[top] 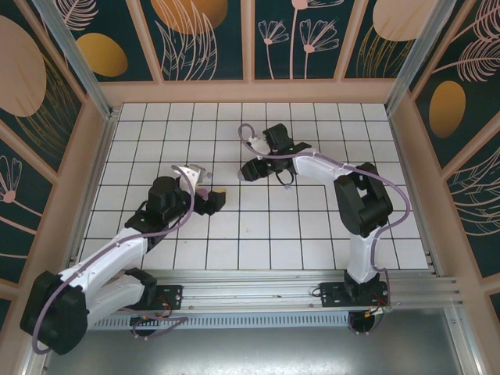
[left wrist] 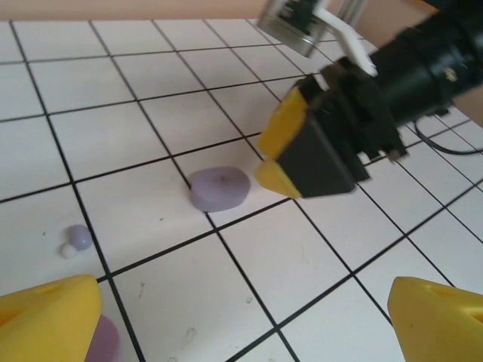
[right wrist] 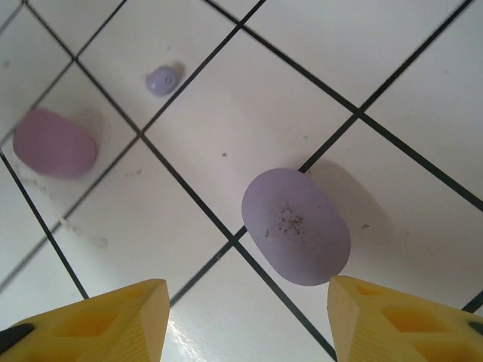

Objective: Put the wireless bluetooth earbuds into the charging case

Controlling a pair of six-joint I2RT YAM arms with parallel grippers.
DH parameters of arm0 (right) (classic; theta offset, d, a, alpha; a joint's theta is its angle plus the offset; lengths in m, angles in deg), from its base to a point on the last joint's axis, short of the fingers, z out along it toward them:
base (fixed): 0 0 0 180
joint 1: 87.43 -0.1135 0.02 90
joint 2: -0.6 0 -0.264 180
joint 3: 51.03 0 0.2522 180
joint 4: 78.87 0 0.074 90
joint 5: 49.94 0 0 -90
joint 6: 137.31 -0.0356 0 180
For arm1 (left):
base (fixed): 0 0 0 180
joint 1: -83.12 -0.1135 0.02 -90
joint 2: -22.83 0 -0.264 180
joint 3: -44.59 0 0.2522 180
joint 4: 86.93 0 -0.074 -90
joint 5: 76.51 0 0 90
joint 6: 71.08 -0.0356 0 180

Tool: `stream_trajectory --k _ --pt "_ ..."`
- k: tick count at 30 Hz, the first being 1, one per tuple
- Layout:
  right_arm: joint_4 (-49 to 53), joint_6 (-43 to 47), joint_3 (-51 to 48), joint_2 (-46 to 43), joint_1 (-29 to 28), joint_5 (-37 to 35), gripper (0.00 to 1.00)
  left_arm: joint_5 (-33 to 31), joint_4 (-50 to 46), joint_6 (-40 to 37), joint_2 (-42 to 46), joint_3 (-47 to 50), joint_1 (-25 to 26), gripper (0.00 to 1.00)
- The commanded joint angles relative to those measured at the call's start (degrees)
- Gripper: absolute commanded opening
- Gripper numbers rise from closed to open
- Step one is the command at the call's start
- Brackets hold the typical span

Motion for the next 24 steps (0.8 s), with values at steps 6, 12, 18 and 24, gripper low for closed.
stream_trajectory --k 6,12,18,24 --pt "-1.8 18.3 -1.7 -1.0 -0.5 -1.5 0.61 7.0 7.1 5.0 -3.4 1.2 -4.8 0.96" --pt "1.8 20.5 4.2 4.5 -0.4 -3.9 0.62 8.2 7.7 4.1 -6.0 0.2 -6.1 0.96" --pt "4.1 22.3 7.9 8.3 -0.4 -2.6 0.62 8.3 7.2 2.3 -8.7 -1.9 -6.5 0.96" --pt "4.7 24.2 9.3 10.2 -0.1 0.0 0.63 9.4 7.5 1.7 -12.0 -3.9 -6.6 0.96"
